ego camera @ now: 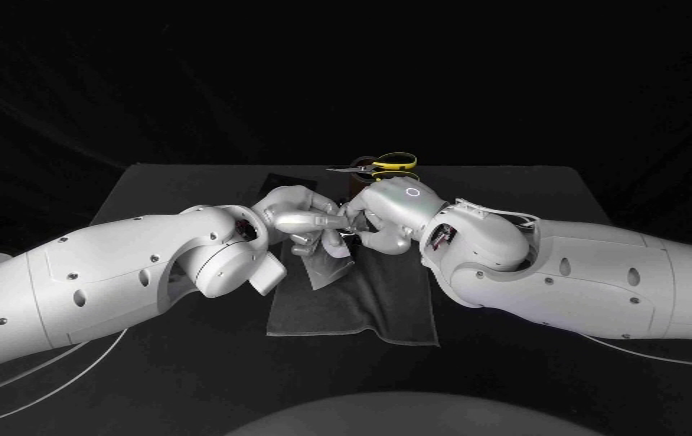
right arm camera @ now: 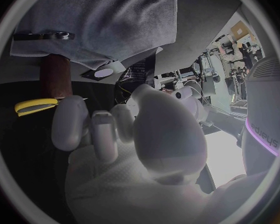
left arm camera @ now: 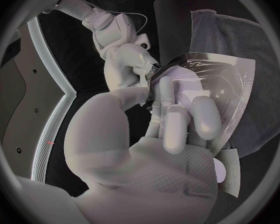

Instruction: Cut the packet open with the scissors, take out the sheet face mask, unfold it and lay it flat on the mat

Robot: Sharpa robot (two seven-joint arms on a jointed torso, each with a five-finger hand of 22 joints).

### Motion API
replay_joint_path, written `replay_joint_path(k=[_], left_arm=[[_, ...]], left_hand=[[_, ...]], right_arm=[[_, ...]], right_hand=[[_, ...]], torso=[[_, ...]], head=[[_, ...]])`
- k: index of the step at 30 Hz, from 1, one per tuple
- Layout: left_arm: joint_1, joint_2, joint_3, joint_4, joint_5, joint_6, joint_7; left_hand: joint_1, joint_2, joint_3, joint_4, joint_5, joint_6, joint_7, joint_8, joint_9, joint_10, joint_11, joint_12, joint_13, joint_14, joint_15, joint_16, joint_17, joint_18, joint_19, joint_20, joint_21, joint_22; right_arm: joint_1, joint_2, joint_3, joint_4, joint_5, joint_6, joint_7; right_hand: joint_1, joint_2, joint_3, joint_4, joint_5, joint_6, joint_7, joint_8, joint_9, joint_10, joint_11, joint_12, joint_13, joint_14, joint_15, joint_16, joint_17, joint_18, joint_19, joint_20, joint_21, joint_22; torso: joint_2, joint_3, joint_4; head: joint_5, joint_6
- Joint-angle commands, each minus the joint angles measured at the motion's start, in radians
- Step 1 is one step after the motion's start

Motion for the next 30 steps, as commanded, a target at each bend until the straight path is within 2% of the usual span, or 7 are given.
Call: replay_joint_path(k=[1, 5, 8, 11, 18, 23, 30], left_arm=[[0.004, 0.009, 0.005, 0.019, 0.033, 0.057, 0.078], [0.004, 0.008, 0.006, 0.019, 0.043, 0.055, 0.085], [0.004, 0.008, 0.006, 0.019, 0.052, 0.054, 0.091], [0.004, 0.007, 0.006, 0.021, 0.062, 0.053, 0.096], [0.003, 0.006, 0.007, 0.022, 0.085, 0.051, 0.1], [0.003, 0.003, 0.007, 0.021, 0.094, 0.049, 0.097], [0.004, -0.001, 0.007, 0.017, 0.065, 0.04, 0.04]], left_hand=[[0.0, 0.011, 0.114, -0.121, 0.007, 0.014, -0.008, 0.003, -0.002, 0.012, -0.018, 0.006, 0.002, 0.036, -0.008, 0.004, 0.012, -0.007, 0.005, -0.005, 0.006, 0.001], [0.0, 0.011, 0.114, -0.121, 0.007, 0.014, -0.008, 0.003, -0.002, 0.012, -0.018, 0.006, 0.002, 0.036, -0.008, 0.004, 0.012, -0.007, 0.005, -0.005, 0.006, 0.001], [0.0, 0.011, 0.114, -0.121, 0.009, 0.013, -0.008, 0.003, -0.002, 0.012, -0.018, 0.006, 0.002, 0.036, -0.008, 0.003, 0.011, -0.007, 0.004, -0.005, 0.005, 0.0], [0.0, 0.011, 0.114, -0.121, 0.009, 0.013, -0.008, 0.003, -0.002, 0.012, -0.018, 0.006, 0.002, 0.036, -0.008, 0.003, 0.011, -0.007, 0.004, -0.005, 0.005, 0.0], [0.0, 0.012, 0.114, -0.121, 0.011, 0.013, -0.008, 0.003, -0.001, 0.011, -0.018, 0.006, 0.002, 0.035, -0.008, 0.003, 0.011, -0.007, 0.004, -0.005, 0.006, 0.001], [0.0, 0.012, 0.114, -0.121, 0.012, 0.013, -0.008, 0.003, -0.001, 0.011, -0.018, 0.006, 0.002, 0.035, -0.008, 0.003, 0.01, -0.006, 0.003, -0.005, 0.005, -0.001], [-0.001, 0.014, 0.113, -0.12, 0.014, 0.009, -0.006, 0.003, -0.001, 0.006, -0.016, 0.006, 0.003, 0.029, -0.007, -0.008, -0.008, -0.003, -0.008, -0.006, -0.001, -0.014]], right_arm=[[-0.003, 0.004, -0.002, -0.001, 0.012, 0.018, -0.011], [-0.003, 0.005, -0.002, -0.003, 0.012, 0.018, -0.012], [-0.003, 0.006, -0.002, -0.006, 0.012, 0.019, -0.013], [-0.003, 0.007, -0.002, -0.008, 0.011, 0.018, -0.008], [-0.003, 0.007, -0.002, -0.014, 0.01, 0.012, 0.015], [-0.003, 0.005, -0.002, -0.02, 0.024, -0.003, 0.032], [-0.003, -0.011, 0.0, -0.023, 0.052, -0.077, 0.05]], right_hand=[[0.015, -0.014, 0.007, 0.004, -0.003, 0.03, -0.008, 0.018, 0.003, 0.0, 0.0, 0.005, 0.099, 0.096, 0.003, 0.004, 0.235, -0.012, 0.001, 0.002, 0.001, 0.03], [0.044, -0.001, 0.025, -0.004, -0.004, 0.071, -0.025, 0.045, 0.015, 0.007, -0.015, 0.016, 0.107, 0.098, -0.009, 0.008, 0.241, -0.014, 0.007, -0.006, 0.014, 0.04], [0.056, 0.011, 0.038, -0.005, -0.004, 0.105, -0.045, 0.073, 0.029, 0.013, -0.03, 0.022, 0.111, 0.098, -0.021, 0.01, 0.244, -0.016, 0.011, -0.016, 0.02, 0.047], [0.063, 0.018, 0.046, -0.005, -0.004, 0.118, -0.056, 0.089, 0.038, 0.022, -0.04, 0.038, 0.122, 0.099, -0.029, 0.012, 0.247, -0.018, 0.015, -0.023, 0.028, 0.053], [0.085, 0.037, 0.069, -0.012, -0.004, 0.154, -0.094, 0.138, 0.068, 0.061, -0.07, 0.102, 0.168, 0.103, -0.052, 0.022, 0.263, -0.025, 0.028, -0.041, 0.059, 0.076], [0.09, 0.04, 0.076, -0.015, -0.004, 0.159, -0.101, 0.155, 0.079, 0.071, -0.076, 0.119, 0.181, 0.103, -0.057, 0.022, 0.263, -0.027, 0.034, -0.046, 0.071, 0.085], [0.096, 0.044, 0.086, -0.019, -0.004, 0.158, -0.103, 0.168, 0.087, 0.074, -0.078, 0.123, 0.184, 0.103, -0.059, 0.022, 0.263, -0.029, 0.037, -0.049, 0.079, 0.091]], torso=[[0.0, -0.0001, 0.0], [0.0, -0.0001, 0.0008], [0.0, 0.0001, 0.001], [0.0, -0.0004, 0.0008], [0.0, -0.0006, 0.0009], [0.0, -0.0003, 0.0005], [0.0, 0.0007, 0.0003]], head=[[-0.001, 0.0], [-0.003, 0.0], [-0.003, 0.0], [-0.003, 0.0], [-0.004, -0.002], [-0.005, -0.003], [-0.004, 0.001]])
